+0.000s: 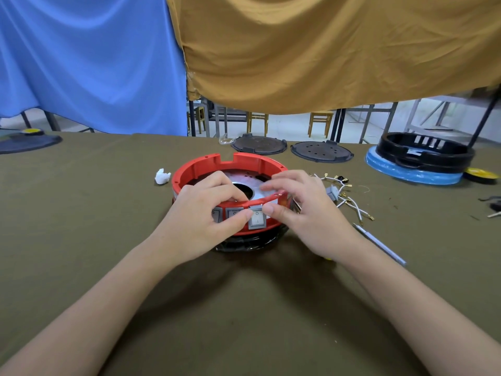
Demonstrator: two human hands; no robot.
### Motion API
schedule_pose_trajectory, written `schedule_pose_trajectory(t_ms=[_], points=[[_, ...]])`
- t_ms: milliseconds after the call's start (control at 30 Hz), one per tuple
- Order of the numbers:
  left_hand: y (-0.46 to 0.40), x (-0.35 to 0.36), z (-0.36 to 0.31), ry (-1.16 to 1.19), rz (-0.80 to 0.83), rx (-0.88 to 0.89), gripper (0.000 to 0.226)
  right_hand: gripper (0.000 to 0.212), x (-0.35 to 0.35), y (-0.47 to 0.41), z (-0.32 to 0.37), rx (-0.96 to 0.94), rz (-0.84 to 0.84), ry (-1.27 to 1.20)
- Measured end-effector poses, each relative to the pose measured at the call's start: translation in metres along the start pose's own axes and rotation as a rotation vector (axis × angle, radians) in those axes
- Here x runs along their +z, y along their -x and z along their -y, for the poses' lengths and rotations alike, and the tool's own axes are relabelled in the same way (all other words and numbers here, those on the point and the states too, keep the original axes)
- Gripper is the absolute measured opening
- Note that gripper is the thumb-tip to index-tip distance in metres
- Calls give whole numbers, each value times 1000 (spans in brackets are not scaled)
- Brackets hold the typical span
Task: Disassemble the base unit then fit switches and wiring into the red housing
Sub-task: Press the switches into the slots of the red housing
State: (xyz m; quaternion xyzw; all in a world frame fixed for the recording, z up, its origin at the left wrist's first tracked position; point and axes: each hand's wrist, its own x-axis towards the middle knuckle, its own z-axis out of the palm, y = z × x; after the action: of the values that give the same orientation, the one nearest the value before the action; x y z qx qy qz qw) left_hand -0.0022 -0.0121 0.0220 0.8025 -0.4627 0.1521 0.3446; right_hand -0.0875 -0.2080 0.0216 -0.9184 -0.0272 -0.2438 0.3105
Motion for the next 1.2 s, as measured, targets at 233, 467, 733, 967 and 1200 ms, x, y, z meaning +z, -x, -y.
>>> schedule_pose_trajectory(t_ms=[233,467,733,967,1200], points=[[0,0,-3,40,12,-36,24,20,0,-3,-3,-28,8,12],[-2,-1,-5,82,54,-91,27,17,3,-6,-2,-38,7,46],[-3,-1,-6,84,70,-96,19,18,1,-9,-1,-32,37,71],[-2,-1,-8,108,54,-101,21,21,-2,-6,-3,-50,77,64],[-1,-1,-10,132,42,-111,23,30,-5,-8,-3,-71,100,119]])
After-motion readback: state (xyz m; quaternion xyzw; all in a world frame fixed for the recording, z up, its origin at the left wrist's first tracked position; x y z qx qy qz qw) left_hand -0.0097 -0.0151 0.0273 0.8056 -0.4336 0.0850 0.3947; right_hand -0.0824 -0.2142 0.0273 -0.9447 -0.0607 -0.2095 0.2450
